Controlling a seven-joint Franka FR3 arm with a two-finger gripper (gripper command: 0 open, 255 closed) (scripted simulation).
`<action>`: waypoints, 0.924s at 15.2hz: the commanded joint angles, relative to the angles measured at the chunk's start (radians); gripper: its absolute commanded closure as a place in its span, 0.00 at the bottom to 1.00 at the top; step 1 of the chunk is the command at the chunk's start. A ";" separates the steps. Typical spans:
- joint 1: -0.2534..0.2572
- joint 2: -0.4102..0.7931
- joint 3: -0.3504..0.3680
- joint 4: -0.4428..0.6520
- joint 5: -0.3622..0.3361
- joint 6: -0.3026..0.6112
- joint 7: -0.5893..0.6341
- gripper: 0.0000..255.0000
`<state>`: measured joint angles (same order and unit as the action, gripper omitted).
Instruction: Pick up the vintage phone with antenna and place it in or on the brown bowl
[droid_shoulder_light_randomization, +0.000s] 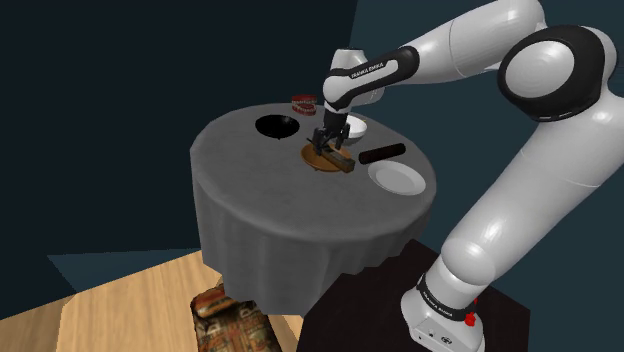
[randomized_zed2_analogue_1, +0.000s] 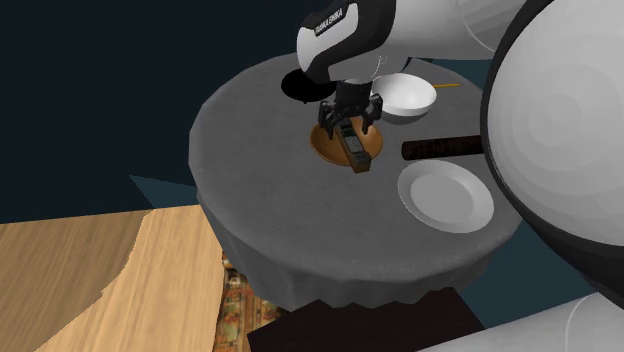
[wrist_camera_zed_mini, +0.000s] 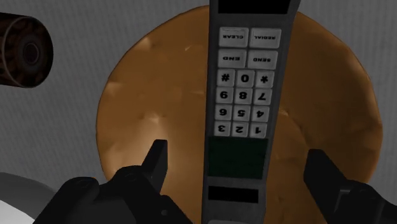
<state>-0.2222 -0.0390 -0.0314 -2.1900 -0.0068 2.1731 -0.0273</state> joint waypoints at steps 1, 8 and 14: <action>0.000 0.000 0.000 0.000 0.000 0.000 0.000 0.00; 0.000 -0.050 0.001 0.075 -0.001 -0.125 0.001 0.00; 0.000 -0.050 0.001 0.076 -0.001 -0.125 0.001 0.00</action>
